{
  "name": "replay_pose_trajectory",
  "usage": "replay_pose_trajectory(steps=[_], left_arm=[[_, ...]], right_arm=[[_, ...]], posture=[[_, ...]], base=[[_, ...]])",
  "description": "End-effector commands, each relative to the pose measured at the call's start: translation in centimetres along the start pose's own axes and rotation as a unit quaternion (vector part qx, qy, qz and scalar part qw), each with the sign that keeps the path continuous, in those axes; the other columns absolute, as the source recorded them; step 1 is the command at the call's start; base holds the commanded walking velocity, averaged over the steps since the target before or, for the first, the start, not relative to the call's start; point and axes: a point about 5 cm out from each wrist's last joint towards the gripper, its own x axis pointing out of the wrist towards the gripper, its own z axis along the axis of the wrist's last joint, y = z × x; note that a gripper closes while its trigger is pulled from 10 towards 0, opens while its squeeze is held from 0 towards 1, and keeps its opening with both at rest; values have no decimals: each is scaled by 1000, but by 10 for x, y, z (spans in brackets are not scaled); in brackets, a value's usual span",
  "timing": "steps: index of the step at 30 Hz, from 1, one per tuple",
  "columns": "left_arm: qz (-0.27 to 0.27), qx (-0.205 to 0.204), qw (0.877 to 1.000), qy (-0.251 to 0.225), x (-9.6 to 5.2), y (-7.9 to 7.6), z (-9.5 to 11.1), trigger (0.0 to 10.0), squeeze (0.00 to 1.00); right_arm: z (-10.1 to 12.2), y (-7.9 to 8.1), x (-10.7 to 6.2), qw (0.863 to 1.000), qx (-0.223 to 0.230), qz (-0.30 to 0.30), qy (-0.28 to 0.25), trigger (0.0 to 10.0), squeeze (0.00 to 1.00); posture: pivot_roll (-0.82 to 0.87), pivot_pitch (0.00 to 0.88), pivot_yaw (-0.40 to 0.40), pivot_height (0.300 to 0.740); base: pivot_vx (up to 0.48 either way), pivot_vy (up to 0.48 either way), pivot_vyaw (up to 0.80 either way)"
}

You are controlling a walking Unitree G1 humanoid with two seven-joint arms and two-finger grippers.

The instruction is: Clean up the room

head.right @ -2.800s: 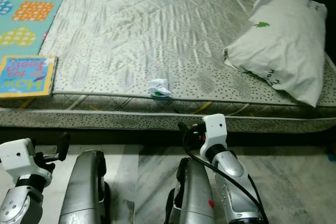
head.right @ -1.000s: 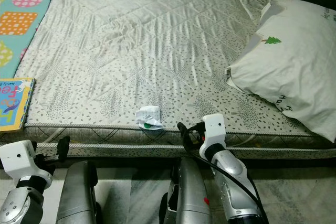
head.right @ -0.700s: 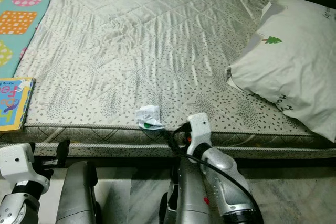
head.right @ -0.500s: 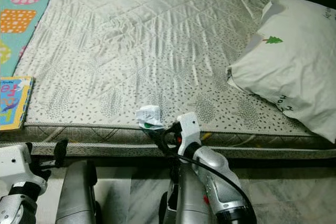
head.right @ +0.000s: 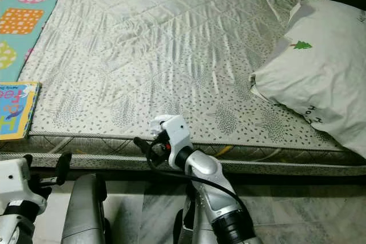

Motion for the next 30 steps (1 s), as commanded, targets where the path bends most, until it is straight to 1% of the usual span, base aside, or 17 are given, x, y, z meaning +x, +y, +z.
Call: replay_pose_trajectory(steps=[1,7,10,13,15,17,18,19,21,22,23,26,30], left_arm=[[4,2,1000,7,-5,3,0,10000,0],[4,7,1000,8,-10,3,1,10000,0],[5,9,1000,8,-11,3,2,10000,0],[6,12,1000,8,-13,3,3,10000,0],[6,13,1000,9,-13,3,3,10000,0],[6,13,1000,10,-14,3,4,10000,0],[6,13,1000,10,-14,3,4,10000,0],[7,14,1000,10,-15,3,4,10000,0],[8,14,1000,11,-15,3,4,10000,0],[9,14,1000,11,-15,3,4,10000,0],[10,14,1000,11,-15,3,4,10000,0],[10,14,1000,10,-15,3,4,10000,0],[9,14,1000,9,-13,2,5,10000,0]], right_arm=[[-6,1,1,1000,-17,-3,6,10000,0],[-12,-3,15,997,-75,-28,20,10000,0],[-12,-6,18,995,-86,-38,25,10000,0],[-13,-17,25,991,-110,-67,47,10000,0],[-13,-18,25,990,-112,-71,49,10000,0],[-18,-22,26,986,-134,-79,67,10000,0],[-18,-22,26,986,-134,-79,67,10000,0],[-23,-25,25,979,-159,-86,91,10000,0],[-27,-27,24,977,-164,-92,104,10000,0],[-28,-28,23,975,-172,-94,109,1529,0],[-29,-29,23,972,-182,-96,116,0,0],[-31,-31,23,970,-183,-102,122,0,0],[-28,-41,22,965,-189,-127,132,0,0]], posture=[[203,281,-123,544],[223,295,-124,544],[226,297,-125,544],[232,304,-126,544],[232,304,-126,544],[237,313,-130,544],[237,313,-130,544],[239,315,-130,544],[241,317,-131,544],[242,318,-131,544],[242,318,-130,544],[242,317,-130,544],[237,312,-130,544]], base=[[0,0,0],[0,0,0],[0,0,0],[0,0,0],[0,0,0],[0,0,0],[0,0,0],[0,0,0],[0,0,0],[0,0,0],[0,0,0],[0,0,0],[0,0,0]])
